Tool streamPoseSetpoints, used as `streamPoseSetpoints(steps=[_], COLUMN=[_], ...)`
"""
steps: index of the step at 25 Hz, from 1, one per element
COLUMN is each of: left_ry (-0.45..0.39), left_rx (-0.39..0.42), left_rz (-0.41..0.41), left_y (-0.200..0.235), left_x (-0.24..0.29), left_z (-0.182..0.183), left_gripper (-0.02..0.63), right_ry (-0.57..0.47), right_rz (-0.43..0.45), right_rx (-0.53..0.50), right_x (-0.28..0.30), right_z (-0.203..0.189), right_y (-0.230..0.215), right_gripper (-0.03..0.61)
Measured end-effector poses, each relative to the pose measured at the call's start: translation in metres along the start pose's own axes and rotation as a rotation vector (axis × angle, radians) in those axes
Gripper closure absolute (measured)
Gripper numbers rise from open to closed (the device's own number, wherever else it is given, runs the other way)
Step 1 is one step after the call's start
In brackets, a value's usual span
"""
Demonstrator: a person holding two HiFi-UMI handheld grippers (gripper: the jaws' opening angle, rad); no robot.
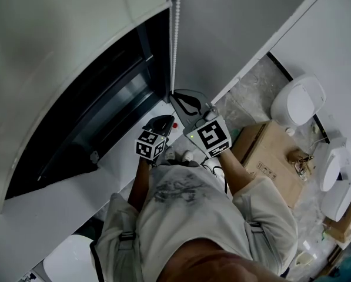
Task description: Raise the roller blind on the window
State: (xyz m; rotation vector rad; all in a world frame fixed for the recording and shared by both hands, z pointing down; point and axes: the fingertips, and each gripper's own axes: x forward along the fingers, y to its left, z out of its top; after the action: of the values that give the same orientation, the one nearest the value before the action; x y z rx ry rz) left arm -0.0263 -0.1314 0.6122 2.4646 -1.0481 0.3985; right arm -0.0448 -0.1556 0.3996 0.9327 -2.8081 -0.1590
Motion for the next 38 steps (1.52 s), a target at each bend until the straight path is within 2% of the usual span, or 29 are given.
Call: streamPoseSetpoints(steps=[5, 11, 27, 32, 38], left_ry=[-0.064, -0.176, -0.452, -0.509, -0.553], left_rx=[0.019, 0.063, 0.262, 0.333, 0.372], left_rz=[0.003, 0.01, -0.018, -0.028, -0.041], left_y=[-0.008, -0.014, -0.045, -0.059, -0.07], left_x=[-0.018, -0.049, -0.105, -0.111, -0.115], left_z=[0.03, 0.083, 0.236, 0.278, 0.307], left_gripper=[0.58, 0.557, 0.523, 0.523, 0.535], right_ry=[-0.003, -0.005, -0.001, -0.003, -0.005], right_rz=[0.008, 0.012, -0.001, 0.002, 0.003], right_rx=[0.001, -0.018, -0.004, -0.005, -0.006], right_x=[-0.001, 0.0, 0.001, 0.002, 0.002], right_z=[0.0, -0.002, -0.003, -0.002, -0.002], right_y=[-0.001, -0.003, -0.005, -0.003, 0.0], right_gripper=[0.569, 0.569, 0.569, 0.569, 0.569])
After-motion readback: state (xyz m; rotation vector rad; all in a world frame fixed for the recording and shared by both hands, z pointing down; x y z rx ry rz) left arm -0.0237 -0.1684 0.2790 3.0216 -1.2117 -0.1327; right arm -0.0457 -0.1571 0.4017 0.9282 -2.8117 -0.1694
